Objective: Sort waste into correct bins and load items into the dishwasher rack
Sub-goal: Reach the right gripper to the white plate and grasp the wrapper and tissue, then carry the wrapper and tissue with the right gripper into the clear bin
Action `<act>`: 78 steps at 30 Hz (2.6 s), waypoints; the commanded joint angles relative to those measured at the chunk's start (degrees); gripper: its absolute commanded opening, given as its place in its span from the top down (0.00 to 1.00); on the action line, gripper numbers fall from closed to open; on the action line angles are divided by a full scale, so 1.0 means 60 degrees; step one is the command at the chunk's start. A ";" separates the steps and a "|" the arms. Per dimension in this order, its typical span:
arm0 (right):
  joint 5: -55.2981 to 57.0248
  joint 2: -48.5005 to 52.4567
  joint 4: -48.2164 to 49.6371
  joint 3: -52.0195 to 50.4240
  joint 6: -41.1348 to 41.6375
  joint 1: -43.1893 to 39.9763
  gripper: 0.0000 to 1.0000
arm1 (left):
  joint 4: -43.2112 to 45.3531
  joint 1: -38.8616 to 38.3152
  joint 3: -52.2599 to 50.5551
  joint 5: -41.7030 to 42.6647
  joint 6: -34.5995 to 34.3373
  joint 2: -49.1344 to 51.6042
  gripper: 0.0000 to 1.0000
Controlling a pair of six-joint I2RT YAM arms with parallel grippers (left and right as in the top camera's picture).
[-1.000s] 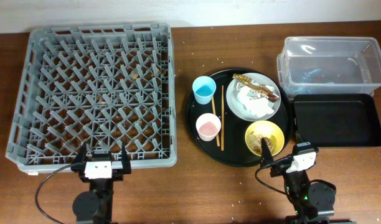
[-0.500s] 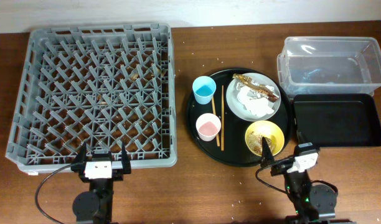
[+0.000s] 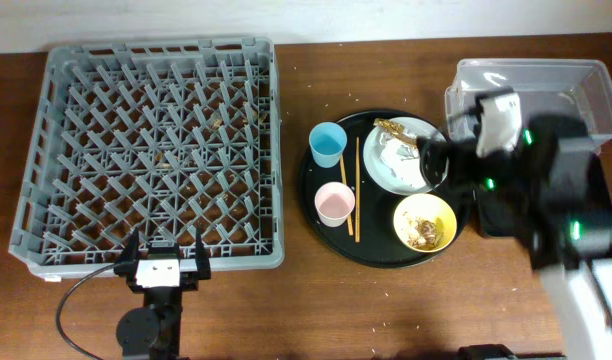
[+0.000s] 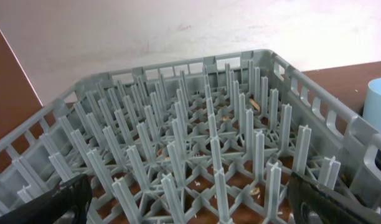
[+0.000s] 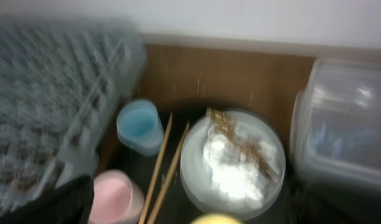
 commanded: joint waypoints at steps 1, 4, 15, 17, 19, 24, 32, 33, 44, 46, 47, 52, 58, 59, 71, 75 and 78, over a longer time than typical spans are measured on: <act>-0.0426 0.2277 -0.0616 0.1636 -0.0051 0.0058 0.02 | -0.0011 0.0007 -0.0066 0.0106 0.0189 -0.0055 0.01; -0.0568 0.4029 -0.0780 0.1690 -0.0047 0.0058 0.06 | -0.0011 0.0007 -0.0066 0.0106 0.0189 -0.0055 0.01; 0.4102 0.7887 -0.0157 0.1690 0.2299 0.1625 0.23 | -0.0011 0.0007 -0.0066 0.0106 0.0189 -0.0055 0.01; 0.4102 0.8174 0.0007 0.1690 0.2299 0.1603 0.22 | -0.0011 0.0007 -0.0066 0.0106 0.0189 -0.0055 0.01; 0.4098 0.8408 0.0131 0.1690 0.2295 0.1603 0.22 | -0.0011 0.0007 -0.0066 0.0106 0.0189 -0.0055 0.01; 0.4095 0.8542 0.0157 0.1687 0.2291 0.1603 0.94 | -0.0011 0.0007 -0.0066 0.0106 0.0189 -0.0055 0.01; 0.4007 0.6375 -0.2794 0.4062 0.2291 0.1497 0.96 | -0.0011 0.0007 -0.0066 0.0106 0.0189 -0.0055 0.01; 0.4109 0.5923 -0.2987 0.4492 0.2295 0.1290 0.96 | -0.0011 0.0007 -0.0066 0.0106 0.0189 -0.0055 0.01; 0.4543 0.6765 -0.1100 0.4630 0.3504 -0.2313 0.02 | -0.0011 0.0007 -0.0066 0.0106 0.0189 -0.0055 0.01; 0.3850 0.6543 -0.0980 0.4768 0.2306 -0.2124 0.02 | -0.0011 0.0007 -0.0066 0.0106 0.0189 -0.0055 0.01; 0.3490 0.6375 -0.1056 0.4881 0.1851 -0.1963 0.01 | -0.0011 0.0007 -0.0066 0.0106 0.0189 -0.0055 0.01; 0.2295 0.6200 -0.1588 0.5096 -0.1712 0.0113 0.06 | -0.0011 0.0007 -0.0066 0.0106 0.0189 -0.0055 0.01; 0.1934 0.8728 -0.2106 0.5002 -0.2557 0.0568 0.11 | -0.0011 0.0007 -0.0066 0.0106 0.0189 -0.0055 0.01; 0.1938 0.8885 -0.2116 0.5002 -0.2565 0.0568 0.11 | -0.0011 0.0007 -0.0066 0.0106 0.0189 -0.0055 0.01; 0.1931 1.0561 -0.1960 0.5002 -0.2543 0.0565 0.20 | -0.0011 0.0007 -0.0066 0.0106 0.0189 -0.0055 0.01; 0.1898 1.0557 -0.2033 0.5013 -0.2095 0.0557 0.96 | -0.0011 0.0007 -0.0066 0.0106 0.0189 -0.0055 0.01; 0.1880 1.0469 -0.2466 0.5348 -0.1443 0.0557 0.96 | -0.0011 0.0007 -0.0066 0.0106 0.0189 -0.0055 0.01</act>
